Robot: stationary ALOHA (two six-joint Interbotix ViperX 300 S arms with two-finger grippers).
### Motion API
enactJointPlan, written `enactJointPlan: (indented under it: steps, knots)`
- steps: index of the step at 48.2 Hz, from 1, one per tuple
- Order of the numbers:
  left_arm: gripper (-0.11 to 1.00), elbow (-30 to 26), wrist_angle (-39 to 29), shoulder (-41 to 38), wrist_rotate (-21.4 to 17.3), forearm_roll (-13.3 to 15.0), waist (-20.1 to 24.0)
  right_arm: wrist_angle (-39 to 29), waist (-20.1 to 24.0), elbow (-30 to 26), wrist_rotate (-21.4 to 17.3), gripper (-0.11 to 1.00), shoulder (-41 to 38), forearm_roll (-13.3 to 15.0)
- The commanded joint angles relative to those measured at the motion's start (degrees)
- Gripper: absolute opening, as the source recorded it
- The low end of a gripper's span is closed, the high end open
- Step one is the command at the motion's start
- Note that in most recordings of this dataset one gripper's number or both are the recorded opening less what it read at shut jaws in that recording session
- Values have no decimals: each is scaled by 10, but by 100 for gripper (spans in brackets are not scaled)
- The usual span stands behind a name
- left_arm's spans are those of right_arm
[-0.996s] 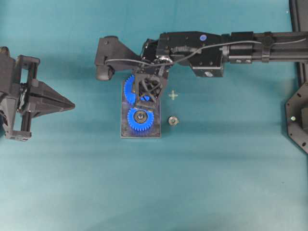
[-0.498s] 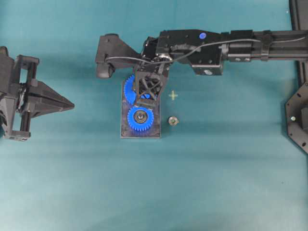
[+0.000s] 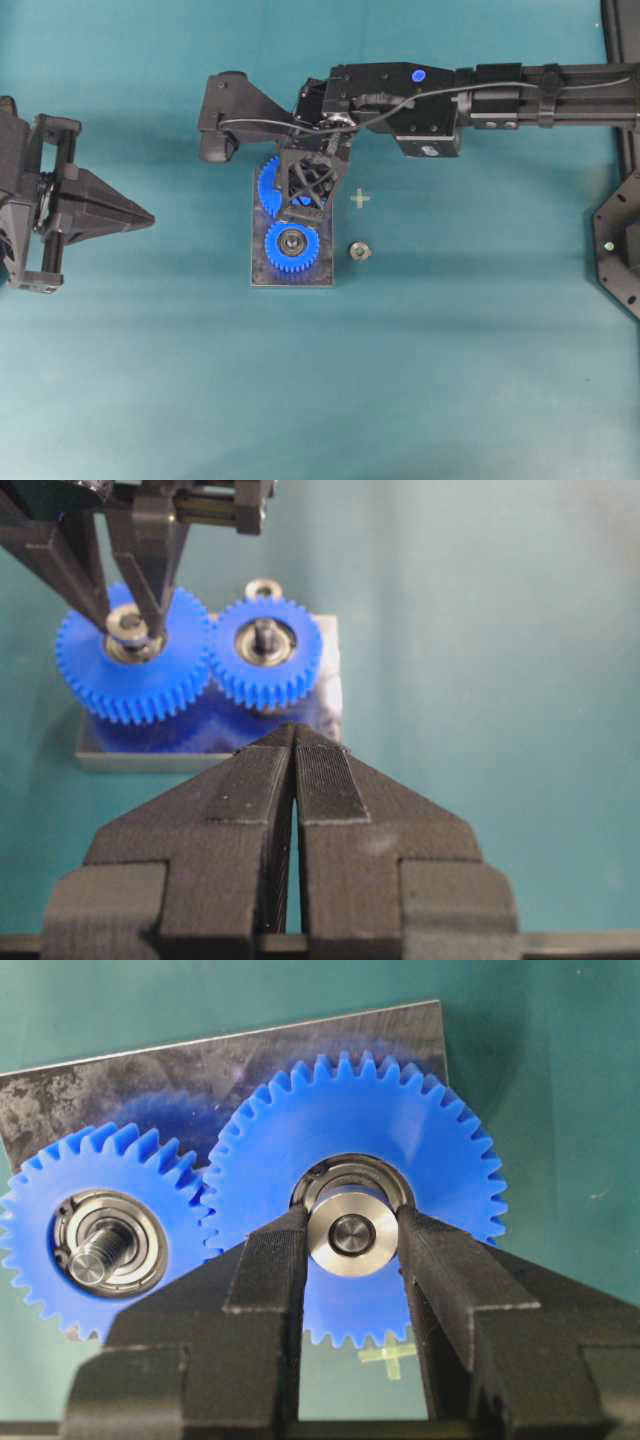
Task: Insert the washer onto the shaft.
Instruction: 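Lower the washer onto the upper gear shaft and release it, then move the right gripper to the lower silver washer and grasp it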
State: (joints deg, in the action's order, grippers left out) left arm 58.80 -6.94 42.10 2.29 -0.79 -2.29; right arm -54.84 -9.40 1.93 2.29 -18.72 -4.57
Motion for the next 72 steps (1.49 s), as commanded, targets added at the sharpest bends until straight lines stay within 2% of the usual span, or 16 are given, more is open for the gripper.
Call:
enactJointPlan:
  steps: [1, 3, 11, 13, 22, 30, 36, 46, 54, 72]
  knots:
    - [0, -7, 4, 0, 2, -1, -1, -3, -2, -6, 1, 31, 13, -2]
    - [0, -7, 4, 0, 2, -2, -1, -3, -3, -7, -2, 34, 16, -2]
    - [0, -8, 5, 0, 2, -2, -1, -11, -3, -4, -1, 81, 42, 0]
    - [0, -8, 5, 0, 2, -2, -1, -13, -3, 0, -2, 86, 54, 0]
    - [0, -7, 4, 0, 7, -1, -1, -37, -3, 41, -11, 72, 109, 1]
    - [0, -3, 5, 0, 20, -2, -1, -33, 10, 110, -35, 71, 154, -2]
    - [0, -3, 5, 0, 20, -1, -1, -4, 31, 166, -45, 71, 168, -4]
    - [0, -3, 5, 0, 19, -1, -1, 110, 71, 238, -48, 71, 157, -4]
    - [0, -4, 5, 0, 19, -1, -1, 176, 78, 256, -46, 71, 123, -6]
    - [0, -5, 5, 0, 20, -1, -1, 199, 87, 258, -47, 71, 83, -4]
